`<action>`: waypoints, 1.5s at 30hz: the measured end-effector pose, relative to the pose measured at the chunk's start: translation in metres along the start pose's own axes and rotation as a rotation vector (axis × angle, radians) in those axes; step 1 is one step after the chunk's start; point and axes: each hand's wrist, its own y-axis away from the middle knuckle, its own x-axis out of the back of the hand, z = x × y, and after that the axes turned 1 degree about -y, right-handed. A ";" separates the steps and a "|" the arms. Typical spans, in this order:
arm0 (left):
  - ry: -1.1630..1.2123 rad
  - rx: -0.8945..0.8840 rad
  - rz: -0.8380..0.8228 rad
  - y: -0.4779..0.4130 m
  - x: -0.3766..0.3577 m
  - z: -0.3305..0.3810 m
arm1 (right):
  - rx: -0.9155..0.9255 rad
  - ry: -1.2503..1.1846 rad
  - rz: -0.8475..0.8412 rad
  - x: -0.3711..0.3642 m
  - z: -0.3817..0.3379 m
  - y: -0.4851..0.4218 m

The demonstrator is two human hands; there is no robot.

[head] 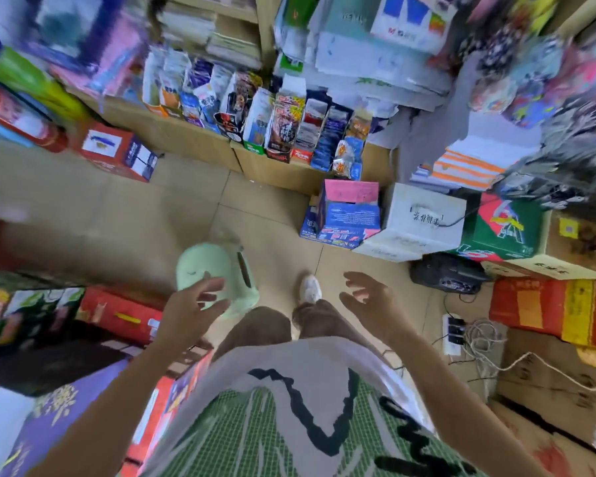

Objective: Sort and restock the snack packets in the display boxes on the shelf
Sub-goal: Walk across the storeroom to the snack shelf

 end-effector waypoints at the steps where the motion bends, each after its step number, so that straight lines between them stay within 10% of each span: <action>1: -0.002 0.011 0.015 -0.013 0.006 0.008 | 0.025 0.003 -0.011 0.008 -0.017 -0.020; 10: -0.022 0.152 0.039 -0.121 0.080 0.028 | 0.168 0.077 -0.052 0.039 -0.152 -0.157; 29: -0.147 0.001 -0.110 -0.415 0.231 0.140 | -0.157 0.016 -0.055 0.031 -0.261 -0.338; 45: -0.405 0.040 -0.261 -0.534 0.245 0.043 | 0.063 -0.048 -0.060 -0.065 -0.349 -0.493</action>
